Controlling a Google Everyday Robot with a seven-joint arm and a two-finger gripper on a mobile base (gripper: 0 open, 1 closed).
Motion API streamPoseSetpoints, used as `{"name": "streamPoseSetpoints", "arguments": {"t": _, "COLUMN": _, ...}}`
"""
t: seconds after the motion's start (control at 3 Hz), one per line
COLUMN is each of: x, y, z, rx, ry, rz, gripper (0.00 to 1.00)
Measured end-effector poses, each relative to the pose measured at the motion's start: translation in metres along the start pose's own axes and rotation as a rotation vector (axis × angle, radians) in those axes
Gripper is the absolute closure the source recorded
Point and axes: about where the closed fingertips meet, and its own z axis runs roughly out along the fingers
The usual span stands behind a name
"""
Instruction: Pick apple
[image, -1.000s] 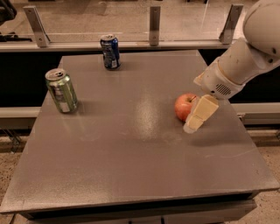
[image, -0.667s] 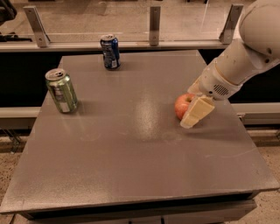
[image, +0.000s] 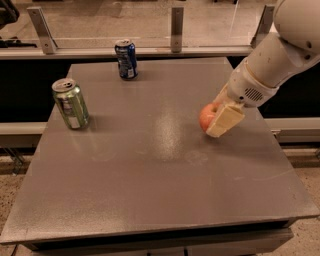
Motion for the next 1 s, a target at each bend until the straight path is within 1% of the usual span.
{"name": "streamPoseSetpoints", "arguments": {"t": 0.33, "x": -0.017, "y": 0.0, "z": -0.026, "rx": -0.01, "ry": -0.02, "rz": -0.033, "gripper": 1.0}}
{"name": "streamPoseSetpoints", "arguments": {"t": 0.67, "x": -0.056, "y": -0.01, "z": -0.093, "rx": -0.013, "ry": -0.095, "rz": -0.095, "gripper": 1.0}}
{"name": "streamPoseSetpoints", "arguments": {"t": 1.0, "x": -0.056, "y": -0.01, "z": -0.093, "rx": -0.013, "ry": -0.095, "rz": -0.095, "gripper": 1.0}}
